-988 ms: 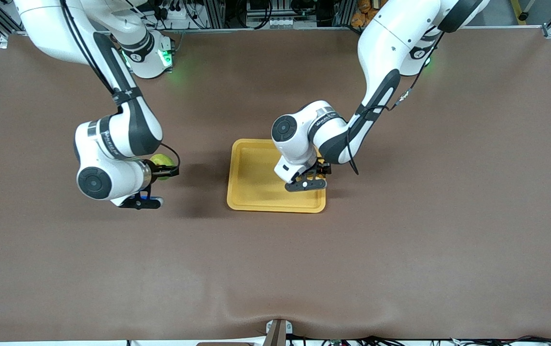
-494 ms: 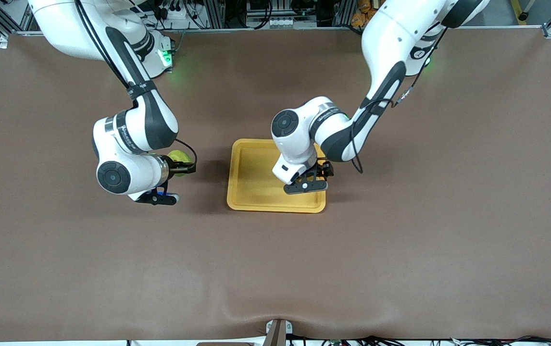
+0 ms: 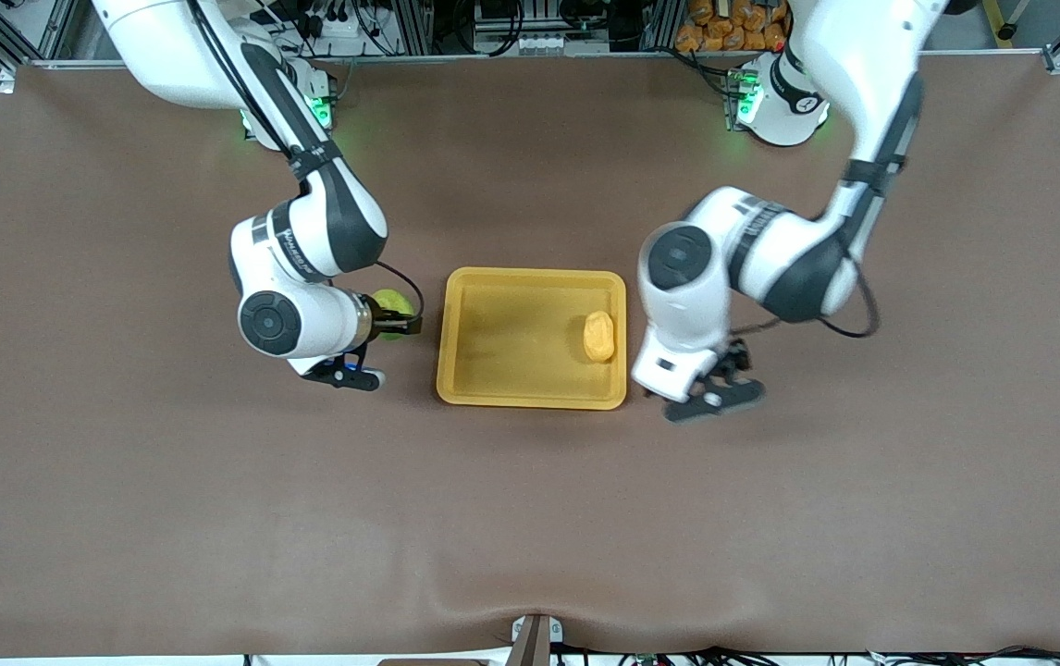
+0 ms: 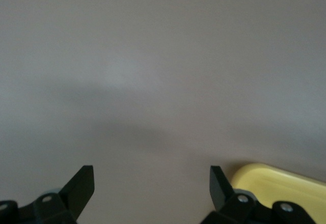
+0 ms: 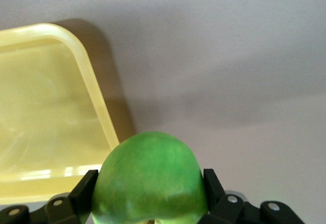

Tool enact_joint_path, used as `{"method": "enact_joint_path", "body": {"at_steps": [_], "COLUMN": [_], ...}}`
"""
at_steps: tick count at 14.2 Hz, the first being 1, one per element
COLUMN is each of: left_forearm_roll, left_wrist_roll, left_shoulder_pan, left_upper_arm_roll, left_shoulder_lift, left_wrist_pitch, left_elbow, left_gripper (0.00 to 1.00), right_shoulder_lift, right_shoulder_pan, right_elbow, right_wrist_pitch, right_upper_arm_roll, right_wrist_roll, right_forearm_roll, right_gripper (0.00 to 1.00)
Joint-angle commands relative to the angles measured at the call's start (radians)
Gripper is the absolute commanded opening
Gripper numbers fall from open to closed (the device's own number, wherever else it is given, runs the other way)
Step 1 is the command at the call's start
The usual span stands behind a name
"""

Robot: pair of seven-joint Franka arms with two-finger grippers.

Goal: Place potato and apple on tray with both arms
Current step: 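Lower the potato into the tray and open the left gripper, then move the apple into the tray with the right gripper while the left gripper withdraws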

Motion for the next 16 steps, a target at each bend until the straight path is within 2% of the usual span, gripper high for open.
{"method": "enact_joint_path", "body": {"at_steps": [1,5,8,12,16], "left_forearm_roll": [-0.006,-0.044,-0.09,-0.191,-0.324], "left_wrist_roll": [0.065,0.073,0.122,0.296,0.516], "left_shoulder_pan": [0.043,0.047,0.087,0.179,0.263], "left_upper_arm_roll": [-0.016,-0.016,-0.016,-0.016,-0.001], "left_shoulder_lift": [-0.032,-0.073,-0.135,-0.231,-0.366], "left_wrist_pitch": [-0.006,-0.02,-0.061,-0.13,-0.135], "left_elbow": [0.015,0.012,0.005,-0.011,-0.115], "left_gripper": [1.0,1.0,1.0,1.0,1.0], "right_shoulder_lift": [0.044,0.121,0.158,0.195,0.215], "right_shoulder_pan": [0.052,0.121,0.154,0.19,0.194], "right_elbow": [0.044,0.127,0.133,0.135,0.133], "right_wrist_pitch": [0.024,0.033,0.097,0.155,0.188], "right_upper_arm_roll": [-0.007,-0.007,-0.006,-0.007,-0.007], "right_wrist_roll": [0.1,0.225,0.27,0.307,0.305], "right_forearm_roll": [0.027,0.028,0.028,0.07,0.077], "right_gripper": [0.0,0.0,0.0,0.0,0.0]}}
